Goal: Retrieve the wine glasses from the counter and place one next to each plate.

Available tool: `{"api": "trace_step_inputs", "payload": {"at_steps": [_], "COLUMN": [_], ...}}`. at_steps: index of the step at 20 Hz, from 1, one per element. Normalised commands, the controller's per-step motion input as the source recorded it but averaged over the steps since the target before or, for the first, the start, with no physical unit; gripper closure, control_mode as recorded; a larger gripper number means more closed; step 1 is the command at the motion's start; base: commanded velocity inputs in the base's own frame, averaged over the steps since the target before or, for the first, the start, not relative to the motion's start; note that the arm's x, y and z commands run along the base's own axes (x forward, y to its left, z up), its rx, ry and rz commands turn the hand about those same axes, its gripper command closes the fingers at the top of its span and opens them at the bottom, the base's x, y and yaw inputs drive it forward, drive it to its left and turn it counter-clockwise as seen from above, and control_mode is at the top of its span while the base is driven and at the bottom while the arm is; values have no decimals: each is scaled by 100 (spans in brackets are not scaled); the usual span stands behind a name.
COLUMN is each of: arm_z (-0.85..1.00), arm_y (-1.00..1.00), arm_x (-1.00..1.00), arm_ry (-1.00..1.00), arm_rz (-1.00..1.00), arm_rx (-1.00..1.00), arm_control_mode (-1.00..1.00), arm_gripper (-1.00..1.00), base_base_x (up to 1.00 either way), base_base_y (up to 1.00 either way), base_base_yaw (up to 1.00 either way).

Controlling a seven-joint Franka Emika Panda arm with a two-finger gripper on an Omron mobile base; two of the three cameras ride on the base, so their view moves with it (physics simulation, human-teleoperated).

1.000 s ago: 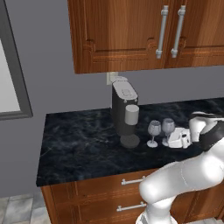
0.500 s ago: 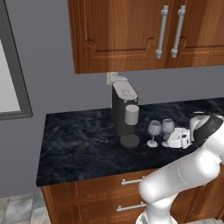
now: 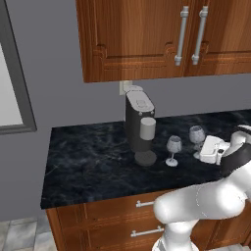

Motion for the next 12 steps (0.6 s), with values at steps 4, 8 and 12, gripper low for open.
{"api": "trace_step_inputs", "payload": {"at_steps": [4, 8, 12], "arm_z": [87, 77, 80], "arm_y": [0, 0, 29], "arm_x": [-41, -39, -52], "arm_ry": [-20, -21, -26], "arm_rz": [-8, -8, -3], "arm_rx": [0, 0, 1], "arm_control_mode": [-100, -100, -100], "arm_gripper": [100, 100, 100], "base_base_x": [0, 0, 0], "base_base_y": [0, 0, 0], "base_base_yaw": [0, 0, 0]}}
